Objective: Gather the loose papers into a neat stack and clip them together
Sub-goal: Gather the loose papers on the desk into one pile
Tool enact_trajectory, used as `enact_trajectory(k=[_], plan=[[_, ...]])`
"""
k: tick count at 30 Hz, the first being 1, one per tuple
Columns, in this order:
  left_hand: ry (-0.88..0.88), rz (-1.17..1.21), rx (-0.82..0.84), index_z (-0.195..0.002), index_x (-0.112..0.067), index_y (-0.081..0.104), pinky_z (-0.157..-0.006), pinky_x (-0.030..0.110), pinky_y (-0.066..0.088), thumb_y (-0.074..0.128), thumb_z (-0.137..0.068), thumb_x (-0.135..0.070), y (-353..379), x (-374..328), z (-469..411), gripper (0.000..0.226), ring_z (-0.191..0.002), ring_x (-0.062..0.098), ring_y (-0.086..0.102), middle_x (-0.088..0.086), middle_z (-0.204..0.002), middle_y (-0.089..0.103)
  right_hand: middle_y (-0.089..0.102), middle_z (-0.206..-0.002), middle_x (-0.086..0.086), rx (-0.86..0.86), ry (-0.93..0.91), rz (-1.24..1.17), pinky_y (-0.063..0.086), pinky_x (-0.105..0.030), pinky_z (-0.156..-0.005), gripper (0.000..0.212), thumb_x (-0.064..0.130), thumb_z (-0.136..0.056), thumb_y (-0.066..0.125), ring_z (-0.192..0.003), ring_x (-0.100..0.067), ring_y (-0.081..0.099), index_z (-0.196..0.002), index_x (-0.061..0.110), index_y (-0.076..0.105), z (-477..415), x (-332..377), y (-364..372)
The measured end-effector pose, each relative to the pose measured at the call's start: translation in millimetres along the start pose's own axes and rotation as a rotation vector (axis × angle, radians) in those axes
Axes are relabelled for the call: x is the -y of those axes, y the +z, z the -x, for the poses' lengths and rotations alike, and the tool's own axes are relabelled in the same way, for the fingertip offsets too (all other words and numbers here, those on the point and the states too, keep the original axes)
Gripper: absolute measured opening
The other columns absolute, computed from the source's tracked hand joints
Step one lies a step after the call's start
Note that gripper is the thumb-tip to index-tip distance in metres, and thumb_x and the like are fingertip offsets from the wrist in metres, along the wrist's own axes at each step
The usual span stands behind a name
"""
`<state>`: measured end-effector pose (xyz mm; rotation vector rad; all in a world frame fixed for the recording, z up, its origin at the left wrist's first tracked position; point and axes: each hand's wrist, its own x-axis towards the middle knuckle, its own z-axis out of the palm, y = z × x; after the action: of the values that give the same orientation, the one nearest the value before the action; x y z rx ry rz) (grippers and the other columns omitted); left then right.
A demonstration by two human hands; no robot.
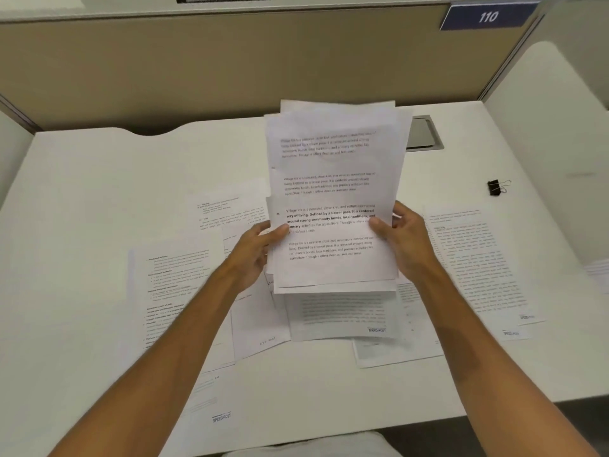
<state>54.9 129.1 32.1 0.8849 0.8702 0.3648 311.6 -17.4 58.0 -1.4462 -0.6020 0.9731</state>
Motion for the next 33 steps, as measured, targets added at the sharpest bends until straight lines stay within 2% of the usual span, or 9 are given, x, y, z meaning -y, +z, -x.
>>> enact_trajectory(k=[2,6,9,14,17,21,26,31,33], plan=[[0.048,-0.022,0.028,-0.133,-0.011,0.062,-0.105,0.047,0.052,0.077,-0.086,-0.023,2,-9,5,0.051,-0.121,0.027,0.067,0.006,-0.131,0.070,0.077,-0.114,-0.005,0.025,-0.067,0.013,0.063,-0.038,-0.078,0.036,0.008,-0.089,0.073,-0.098,-0.027,0.076,-0.121,0.024,0.071,0,10,2],[0.214,-0.124,-0.138,-0.120,-0.017,0.070,-0.097,0.046,0.057,0.068,-0.093,-0.008,14,-23,12,0.028,-0.109,0.022,0.073,0.001,-0.119,0.076,0.075,-0.118,-0.009,0.043,-0.165,-0.011,0.060,-0.046,-0.089,0.032,0.004,-0.091,0.070,-0.105,-0.032,0.073,-0.121,0.016,0.070,-1,25,6],[0.338,-0.172,-0.200,-0.115,-0.025,0.072,-0.087,0.040,0.062,0.062,-0.096,-0.002,23,-34,21,0.031,-0.105,0.021,0.074,-0.003,-0.115,0.077,0.076,-0.116,-0.004,0.034,-0.194,-0.008,0.060,-0.044,-0.090,0.032,0.004,-0.091,0.070,-0.104,-0.028,0.073,-0.121,0.016,0.069,-2,33,10],[0.500,-0.209,-0.248,-0.110,-0.035,0.070,-0.075,0.019,0.058,0.058,-0.097,0.003,35,-44,34,0.042,-0.099,0.009,0.074,-0.017,-0.106,0.077,0.074,-0.121,-0.004,0.019,-0.218,-0.004,0.059,-0.043,-0.093,0.038,0.005,-0.092,0.070,-0.104,-0.024,0.072,-0.128,0.015,0.064,-2,39,14],[0.552,-0.211,-0.242,-0.113,-0.036,0.069,-0.077,0.019,0.057,0.061,-0.095,0.003,37,-41,36,0.044,-0.102,0.011,0.073,-0.016,-0.111,0.076,0.073,-0.122,-0.005,0.009,-0.205,-0.040,0.058,-0.047,-0.095,0.039,0.005,-0.089,0.072,-0.105,-0.026,0.072,-0.126,0.014,0.063,-3,37,13],[0.572,-0.196,-0.251,-0.115,-0.037,0.067,-0.084,0.025,0.059,0.066,-0.095,-0.004,41,-32,36,0.038,-0.105,0.012,0.072,-0.015,-0.112,0.076,0.074,-0.114,-0.006,0.003,-0.188,-0.009,0.056,-0.054,-0.096,0.035,-0.002,-0.088,0.071,-0.103,-0.030,0.071,-0.122,0.003,0.065,-3,26,8],[0.540,-0.200,-0.312,-0.110,-0.037,0.067,-0.078,0.018,0.057,0.062,-0.095,0.001,46,-20,35,0.041,-0.099,0.006,0.072,-0.019,-0.104,0.076,0.078,-0.109,0.004,0.029,-0.193,0.003,0.059,-0.045,-0.093,0.030,-0.001,-0.088,0.070,-0.098,-0.022,0.073,-0.113,0.017,0.071,1,16,3],[0.535,-0.186,-0.345,-0.107,-0.033,0.069,-0.078,0.020,0.058,0.061,-0.094,0.006,48,-18,37,0.041,-0.095,0.007,0.073,-0.019,-0.102,0.077,0.076,-0.113,0.007,0.067,-0.174,0.097,0.060,-0.036,-0.091,0.034,0.004,-0.087,0.074,-0.101,-0.022,0.073,-0.117,0.021,0.069,1,11,-2],[0.550,-0.189,-0.340,-0.106,-0.033,0.070,-0.080,0.022,0.059,0.061,-0.093,0.007,50,-20,40,0.042,-0.095,0.007,0.073,-0.019,-0.101,0.077,0.077,-0.110,0.012,0.091,-0.149,0.149,0.060,-0.027,-0.087,0.034,0.006,-0.088,0.073,-0.099,-0.017,0.073,-0.115,0.026,0.069,2,11,-4]])
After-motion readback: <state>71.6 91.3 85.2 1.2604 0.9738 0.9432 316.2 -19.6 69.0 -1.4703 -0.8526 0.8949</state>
